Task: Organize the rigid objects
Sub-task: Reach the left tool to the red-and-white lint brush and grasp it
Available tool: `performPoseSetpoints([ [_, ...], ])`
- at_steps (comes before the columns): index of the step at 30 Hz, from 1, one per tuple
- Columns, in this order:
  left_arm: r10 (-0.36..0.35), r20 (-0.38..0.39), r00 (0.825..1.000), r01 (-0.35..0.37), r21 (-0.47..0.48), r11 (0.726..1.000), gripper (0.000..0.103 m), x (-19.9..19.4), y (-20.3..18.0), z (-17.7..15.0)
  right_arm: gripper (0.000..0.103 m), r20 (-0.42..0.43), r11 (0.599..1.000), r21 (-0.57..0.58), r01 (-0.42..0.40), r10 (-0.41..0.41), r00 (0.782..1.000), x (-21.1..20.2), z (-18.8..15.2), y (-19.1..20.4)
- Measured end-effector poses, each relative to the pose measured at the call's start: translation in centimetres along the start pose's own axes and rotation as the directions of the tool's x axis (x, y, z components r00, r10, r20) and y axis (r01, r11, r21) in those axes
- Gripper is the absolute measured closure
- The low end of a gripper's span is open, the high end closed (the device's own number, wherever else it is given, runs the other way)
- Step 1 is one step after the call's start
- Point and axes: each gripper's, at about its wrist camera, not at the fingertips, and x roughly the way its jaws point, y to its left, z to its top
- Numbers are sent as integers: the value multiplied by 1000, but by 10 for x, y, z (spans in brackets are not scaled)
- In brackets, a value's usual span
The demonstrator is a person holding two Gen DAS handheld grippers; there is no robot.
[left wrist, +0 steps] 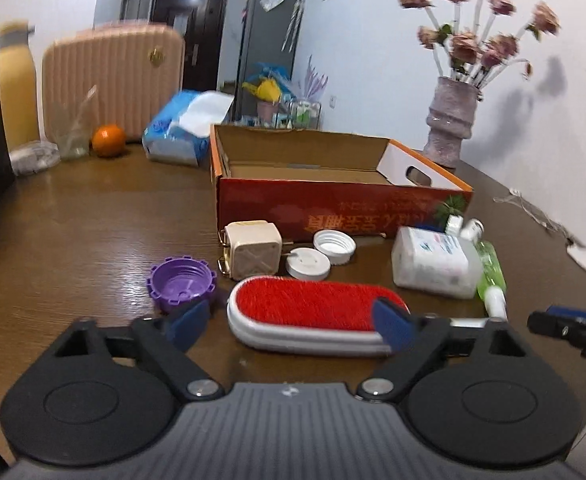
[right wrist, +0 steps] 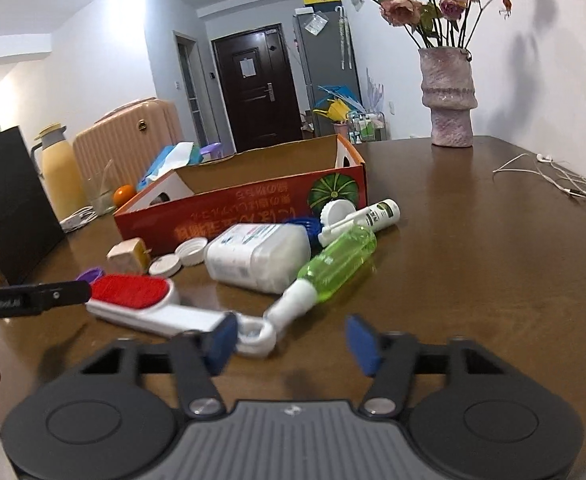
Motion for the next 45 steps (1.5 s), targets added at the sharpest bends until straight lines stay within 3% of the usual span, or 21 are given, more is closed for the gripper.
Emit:
performPoseSetpoints([
  [2,-18,-47,999,16,-45,999,36,15,8,6,70,-26,999,30,-19,20,999,8,4,-2],
  [6,-43,-89,995,33,-103,994,43,30,16,6,77,-69,996,60,-60,64,996,24,3,1],
  [12,-29,-61,998,23,-92,995,50,20,8,-4,89,-91,993,92,-80,89,992,34,2,-1],
  [13,-34,-61,998,28,-95,995,56,17,6,-6,91,-92,992,95,-85,94,991,34,2,-1],
  [14,-54,-69,996,47,-100,994,74,14,4,-8,92,-95,992,90,-88,96,991,33,3,-1],
  [15,-105,-88,991,95,-117,989,78,12,2,-12,93,-99,993,75,-89,97,990,33,3,0],
  [17,-160,-122,979,140,-157,978,78,9,-1,-20,93,-106,993,62,-100,107,989,31,3,-1],
  [18,-129,-122,984,110,-154,982,76,5,-3,-23,92,-107,994,55,-99,104,989,31,3,-3],
  [22,-59,-72,996,49,-133,990,51,-6,0,-20,90,-91,999,6,33,-32,995,31,6,-12],
  [23,-61,-58,996,53,-133,990,39,-9,2,-17,90,-90,998,10,56,-55,994,31,7,-15],
  [25,-38,-31,999,34,-117,993,19,-11,4,-10,88,-78,998,54,31,-27,997,24,8,-20],
  [27,-10,-2,1000,10,-74,997,19,-10,0,-6,88,-53,996,85,-38,43,998,15,8,-20],
  [30,9,-4,1000,-9,-48,999,20,2,0,2,88,-87,993,79,-85,91,992,17,6,-8],
  [36,-3,-44,999,-1,-74,997,30,22,7,9,85,-136,999,14,-48,49,989,29,3,-1],
  [41,-81,-105,991,69,-118,991,39,26,1,-3,85,-130,1000,25,1,2,991,37,14,-20],
  [45,-75,-78,994,62,-154,986,39,20,-5,-14,85,-127,1000,17,-3,5,992,41,16,-23],
])
